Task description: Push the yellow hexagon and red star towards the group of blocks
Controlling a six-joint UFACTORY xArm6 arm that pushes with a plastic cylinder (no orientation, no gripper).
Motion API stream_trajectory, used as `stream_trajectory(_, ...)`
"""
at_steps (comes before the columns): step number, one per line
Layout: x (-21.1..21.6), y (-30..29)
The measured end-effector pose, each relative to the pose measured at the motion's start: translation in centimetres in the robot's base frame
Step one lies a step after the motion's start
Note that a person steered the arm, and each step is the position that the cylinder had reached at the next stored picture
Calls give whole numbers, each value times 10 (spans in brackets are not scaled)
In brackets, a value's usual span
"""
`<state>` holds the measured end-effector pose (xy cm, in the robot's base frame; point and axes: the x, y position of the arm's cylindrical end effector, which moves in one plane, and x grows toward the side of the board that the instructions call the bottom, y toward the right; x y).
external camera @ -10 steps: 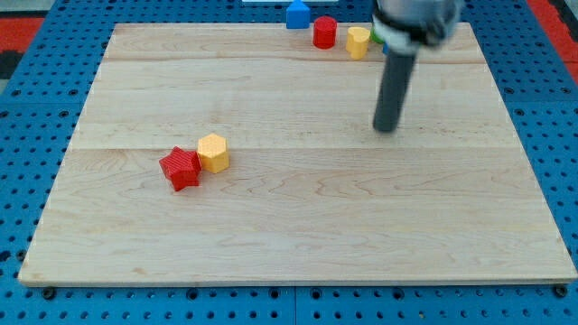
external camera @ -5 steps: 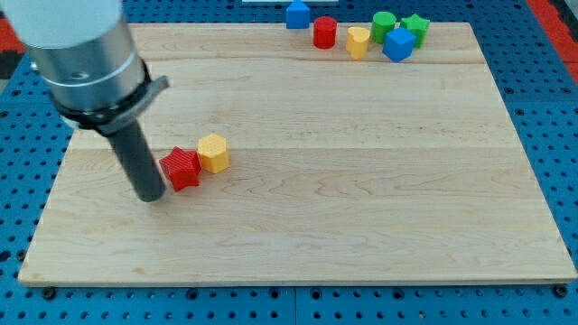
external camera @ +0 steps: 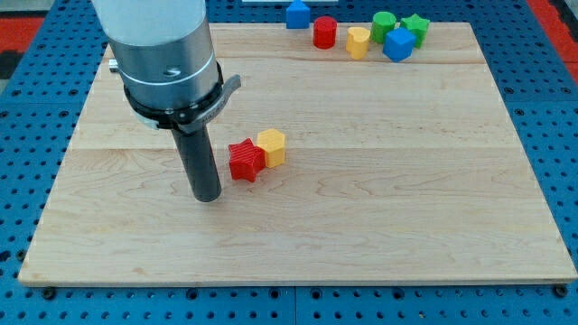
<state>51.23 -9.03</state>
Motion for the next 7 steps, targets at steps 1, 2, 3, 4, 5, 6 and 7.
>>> stream_trajectory(1, -43, 49)
stream_trajectory(2, -82, 95)
stream_trajectory(3, -137, 78)
stream_trajectory(4, -131, 97)
stream_trajectory(5, -147, 98)
stream_trajectory(6, -190, 119)
stream_trajectory(7, -164, 104)
